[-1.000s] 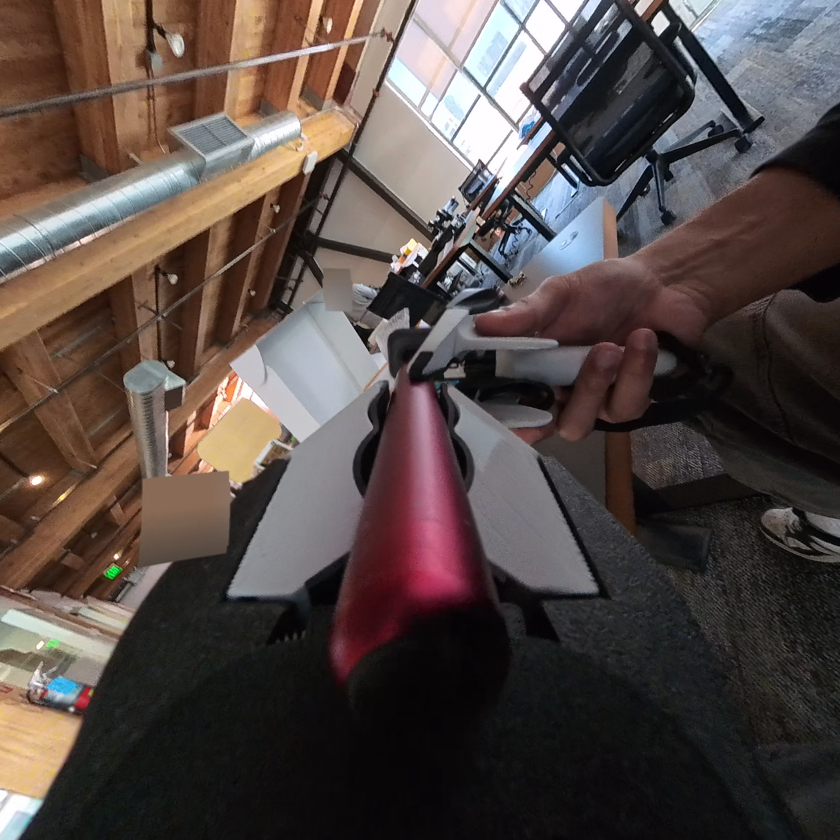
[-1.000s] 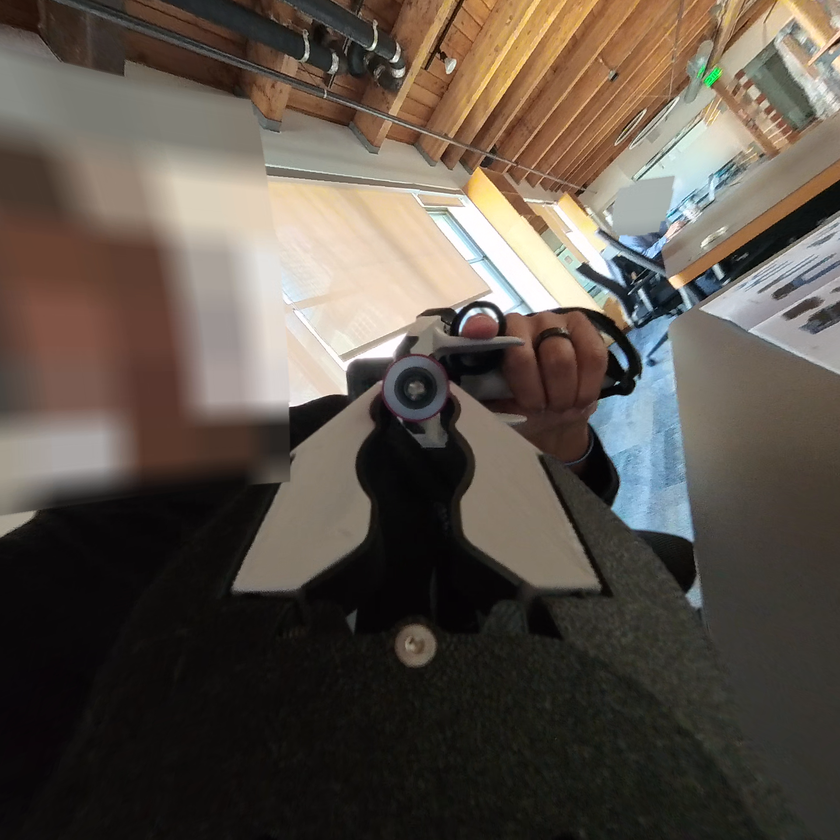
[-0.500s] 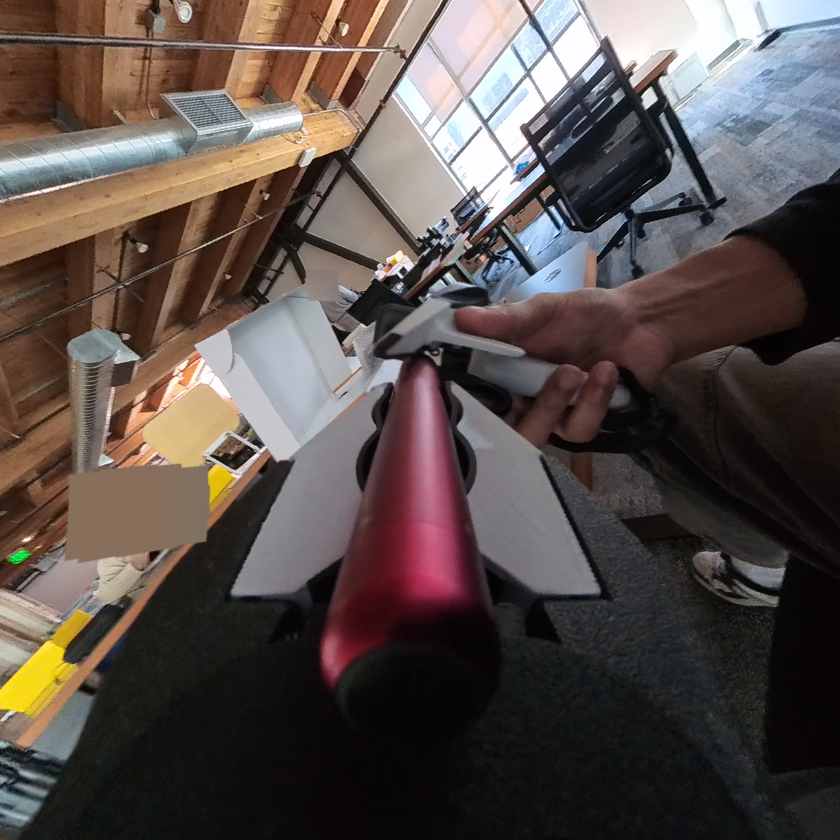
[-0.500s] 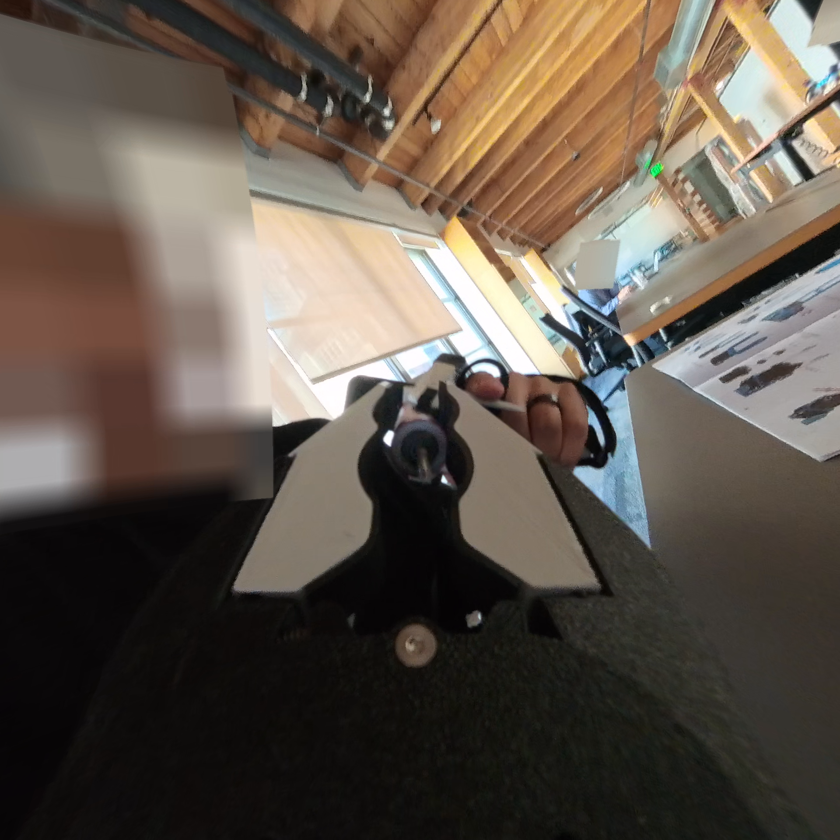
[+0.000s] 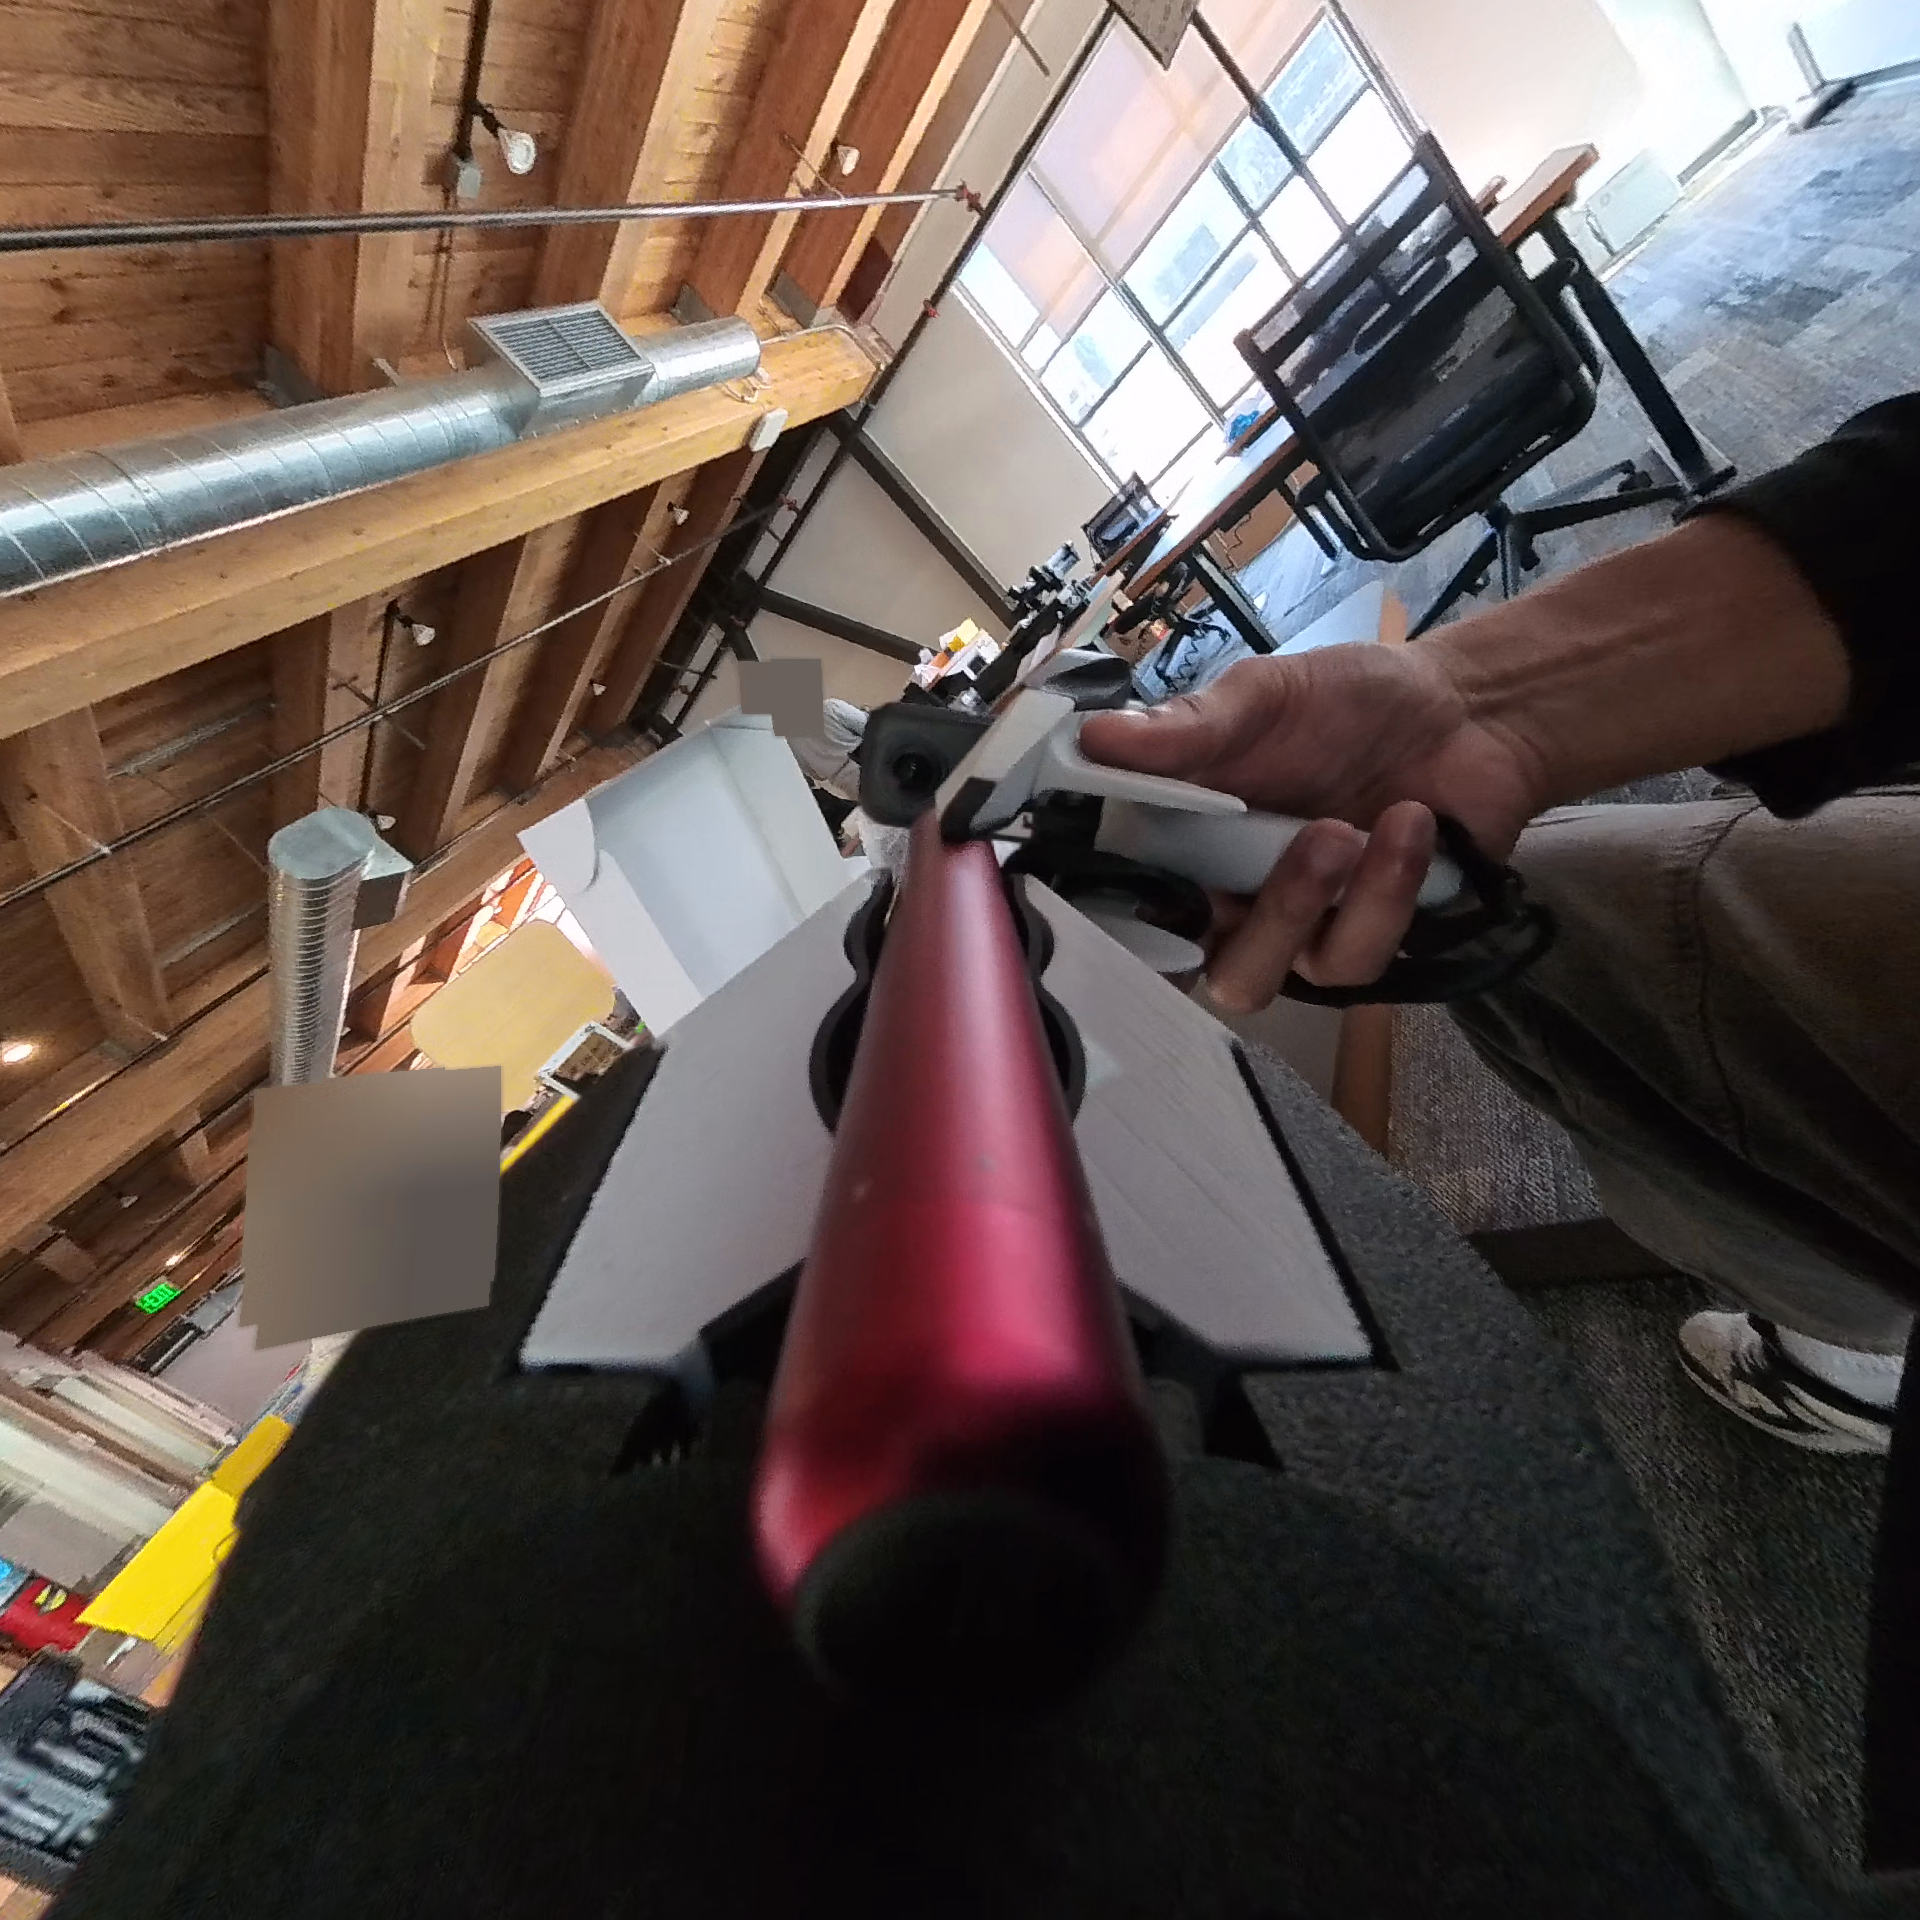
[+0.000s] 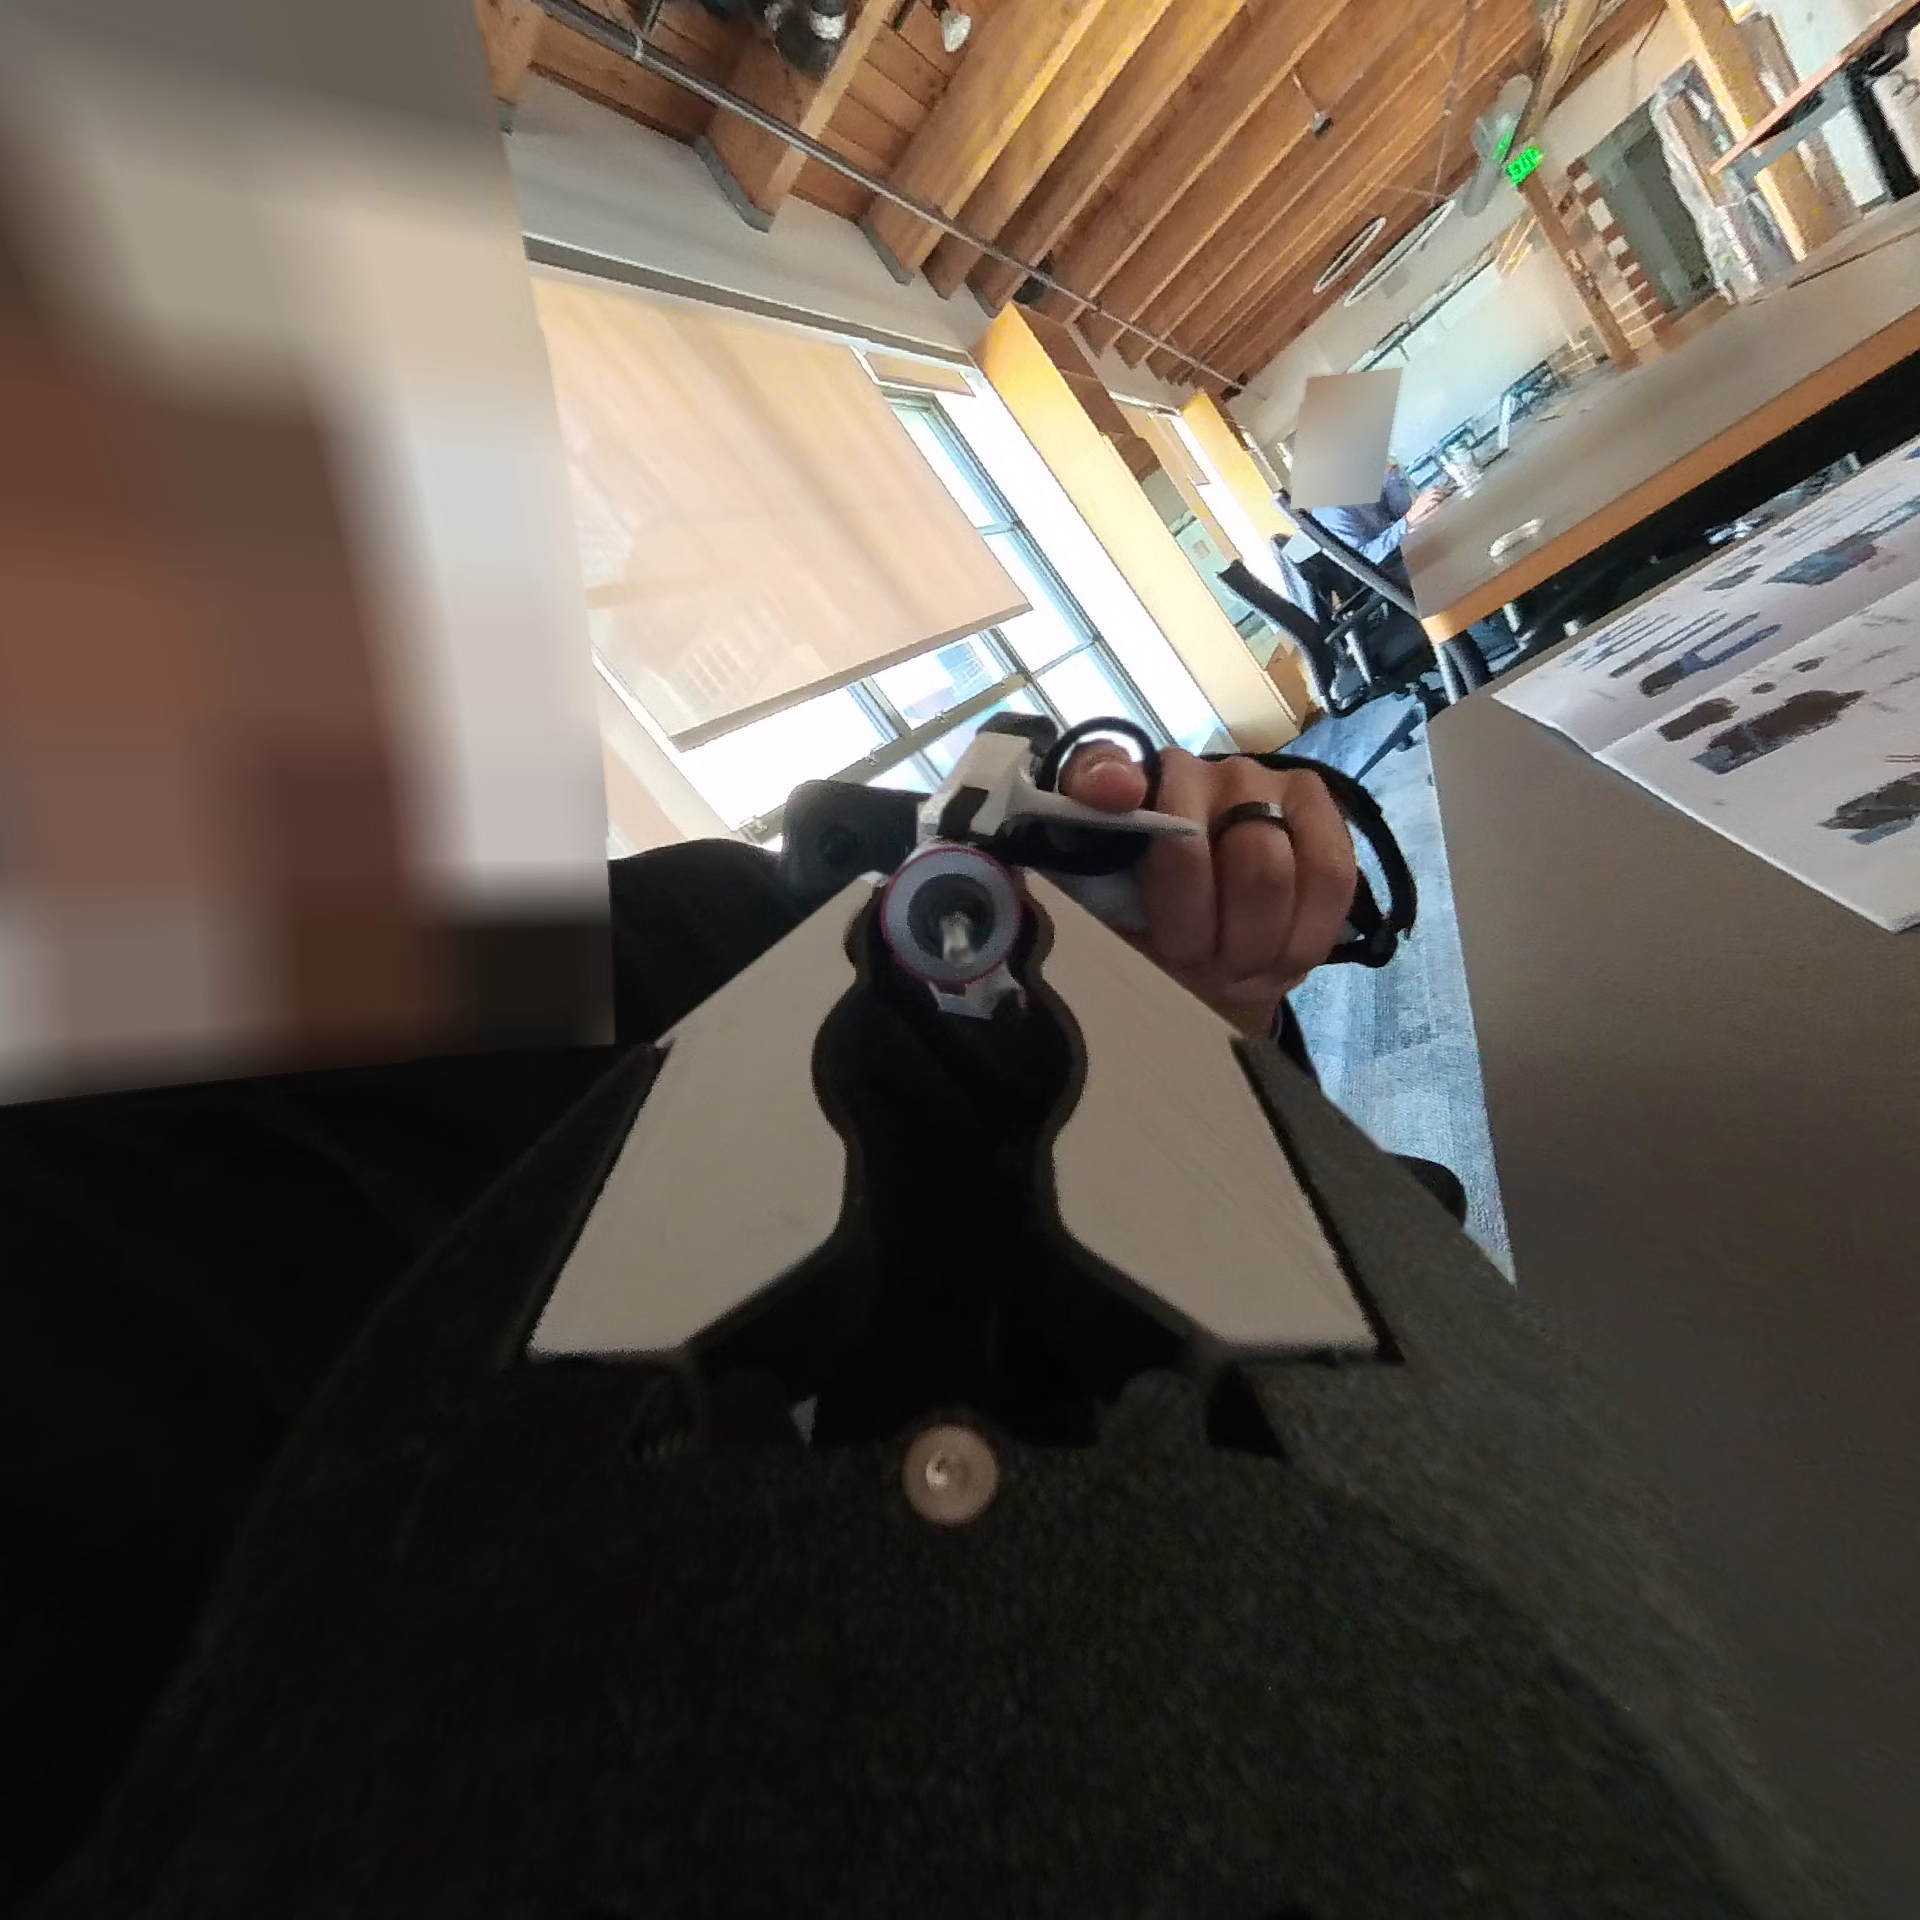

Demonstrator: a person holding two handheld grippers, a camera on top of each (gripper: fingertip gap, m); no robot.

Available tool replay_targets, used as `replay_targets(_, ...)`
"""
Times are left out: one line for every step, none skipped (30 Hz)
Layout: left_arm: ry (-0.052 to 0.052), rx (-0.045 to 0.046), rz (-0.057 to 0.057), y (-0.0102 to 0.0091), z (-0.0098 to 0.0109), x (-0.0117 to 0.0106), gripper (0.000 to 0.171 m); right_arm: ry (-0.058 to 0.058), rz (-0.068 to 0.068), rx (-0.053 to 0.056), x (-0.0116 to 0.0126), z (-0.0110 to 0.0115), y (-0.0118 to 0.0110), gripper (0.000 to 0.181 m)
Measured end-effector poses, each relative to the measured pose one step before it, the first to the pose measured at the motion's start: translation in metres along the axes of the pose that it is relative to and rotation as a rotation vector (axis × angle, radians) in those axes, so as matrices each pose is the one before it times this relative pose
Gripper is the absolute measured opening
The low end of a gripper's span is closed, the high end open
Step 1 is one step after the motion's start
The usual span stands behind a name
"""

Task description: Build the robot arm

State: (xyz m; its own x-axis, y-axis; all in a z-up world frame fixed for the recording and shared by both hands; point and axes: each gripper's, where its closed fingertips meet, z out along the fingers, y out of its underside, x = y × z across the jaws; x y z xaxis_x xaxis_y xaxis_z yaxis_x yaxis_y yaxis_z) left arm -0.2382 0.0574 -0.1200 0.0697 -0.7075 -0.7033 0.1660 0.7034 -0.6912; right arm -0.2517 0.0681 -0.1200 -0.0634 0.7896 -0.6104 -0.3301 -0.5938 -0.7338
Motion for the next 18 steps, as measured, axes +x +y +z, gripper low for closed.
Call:
replay_targets(0.0191,-0.01557,0.0055,0.00222,-0.00005,0.00262,0.021,0.0009,0.0025,-0.0238,0.00015,0.00327,0.0042,0.019)
replay_targets(0.0093,-0.03362,0.0157,0.00608,0.00178,0.00258,0.023,0.0051,0.0033,-0.0276,0.00036,0.00516,0.00488,0.019)
replay_targets(-0.0102,-0.02997,0.0247,0.00596,0.00224,0.00129,0.025,0.0071,0.0013,-0.0325,0.00057,0.00616,0.00542,0.019)
replay_targets(-0.0228,0.01318,0.0246,-0.00052,-0.00024,-0.00022,0.021,0.0004,-0.0086,-0.0028,-0.00083,0.00457,0.00067,0.019)
replay_targets(-0.0112,0.01005,-0.0075,-0.00135,-0.00101,-0.00124,0.022,0.0033,-0.0069,0.0064,-0.00075,0.00086,-0.00138,0.019)
replay_targets(0.0038,-0.00814,-0.0202,0.00086,-0.00015,-0.00122,0.021,0.0053,0.0063,0.0124,0.00034,-0.00137,-0.00231,0.02)
replay_targets(-0.0154,0.00368,0.0012,-0.00085,-0.00142,-0.0036,0.022,0.0002,0.0083,0.0238,0.00032,-0.00347,-0.00418,0.02)
replay_targets(-0.0155,0.00431,0.0072,-0.00142,-0.00141,-0.0031,0.025,-0.0062,0.0056,0.021,0.00001,-0.0048,-0.00397,0.02)
replay_targets(-0.0029,-0.00102,-0.0033,-0.00123,-0.00069,-0.00139,0.029,-0.0079,0.0079,0.0122,0.00038,-0.00442,-0.00241,0.021)
replay_targets(-0.0049,-0.00018,-0.0026,-0.00073,-0.00003,-0.00132,0.031,-0.0061,0.0121,0.013,0.00076,-0.00273,-0.00192,0.021)
replay_targets(0.0007,0.00245,0.0026,-0.00021,0.00022,0.00022,0.031,-0.0034,0.0121,0.0023,0.00092,-0.00066,0.0,0.021)
replay_targets(0.0019,0.0045,0.0052,-0.00019,0.00023,0.00098,0.03,-0.0026,0.0095,-0.0015,0.00107,0.00051,0.00068,0.021)
replay_targets(0.0018,0.00572,0.0004,-0.00014,0.00023,0.00095,0.029,-0.0036,0.0079,0.0047,0.00087,0.00067,0.0,0.021)
replay_targets(0.0123,0.00262,-0.006,0.00015,0.00031,0.00212,0.026,-0.0039,0.0123,0.0039,0.00124,0.00067,0.00031,0.021)
replay_targets(0.0076,0.00264,-0.0011,0.00009,0.00007,0.00165,0.023,-0.0065,0.0144,0.0019,0.00114,0.00032,0.00066,0.021)
replay_targets(-0.0034,-0.00305,0.0037,0.00066,0.0001,-0.0002,0.022,-0.0056,0.0088,0.0015,0.00091,-0.00016,0.00065,0.021)
replay_targets(0.0061,-0.00584,-0.0008,0.00103,0.0,0.00054,0.021,-0.004,0.0095,-0.003,0.001,-0.00059,0.00098,0.021)
replay_targets(0.0091,-0.00697,-0.0026,0.00098,-0.00005,0.001,0.021,-0.0027,0.0113,-0.0016,0.00098,-0.00061,0.0008,0.021)
